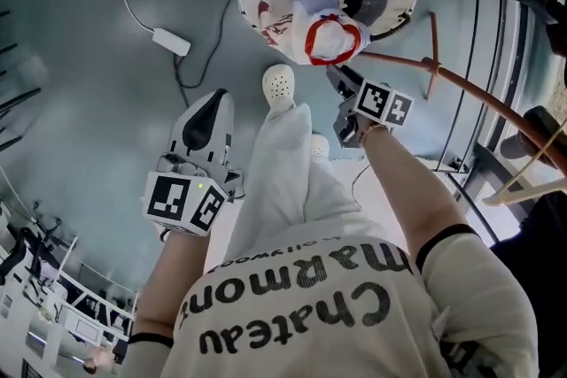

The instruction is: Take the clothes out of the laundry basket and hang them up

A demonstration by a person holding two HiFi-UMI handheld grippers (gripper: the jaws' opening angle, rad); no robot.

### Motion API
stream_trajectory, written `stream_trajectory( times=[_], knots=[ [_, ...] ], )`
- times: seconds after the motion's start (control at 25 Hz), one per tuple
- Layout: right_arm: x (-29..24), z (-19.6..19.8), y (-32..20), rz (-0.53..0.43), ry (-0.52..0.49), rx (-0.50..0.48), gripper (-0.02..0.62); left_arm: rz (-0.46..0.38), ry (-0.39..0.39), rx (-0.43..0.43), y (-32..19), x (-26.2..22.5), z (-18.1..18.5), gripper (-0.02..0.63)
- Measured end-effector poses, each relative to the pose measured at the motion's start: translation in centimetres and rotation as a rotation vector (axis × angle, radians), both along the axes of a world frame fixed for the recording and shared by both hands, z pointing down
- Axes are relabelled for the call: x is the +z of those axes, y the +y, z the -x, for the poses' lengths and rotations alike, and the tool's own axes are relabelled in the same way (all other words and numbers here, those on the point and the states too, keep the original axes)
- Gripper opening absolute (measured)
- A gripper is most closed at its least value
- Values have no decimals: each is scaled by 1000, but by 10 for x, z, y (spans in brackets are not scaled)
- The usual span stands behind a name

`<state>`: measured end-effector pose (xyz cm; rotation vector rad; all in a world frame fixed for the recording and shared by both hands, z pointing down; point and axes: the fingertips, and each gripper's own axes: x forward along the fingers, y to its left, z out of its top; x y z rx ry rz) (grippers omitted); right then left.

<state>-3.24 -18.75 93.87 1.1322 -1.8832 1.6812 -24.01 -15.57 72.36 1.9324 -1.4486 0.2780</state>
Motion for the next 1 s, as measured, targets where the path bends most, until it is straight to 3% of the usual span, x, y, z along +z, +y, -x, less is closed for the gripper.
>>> stream_trajectory(
  times=[0.16,0.44,0.48,0.6,0.76,1.0],
  knots=[
    [30,-1,-10,80,-48,235,219,39,-33,-18,13,17,9,9],
    [54,5,-18,141,-104,406,247,56,-18,-25,15,27,11,9],
    [54,5,-22,128,-114,409,238,53,-22,-21,15,26,11,9],
    [44,6,-29,72,-114,384,72,50,-32,-16,16,21,14,9],
    [25,2,-13,77,-75,327,43,58,-34,-13,18,15,16,9],
    [-40,-27,32,99,-97,222,41,6,-10,35,9,-21,-13,9]
  ],
)
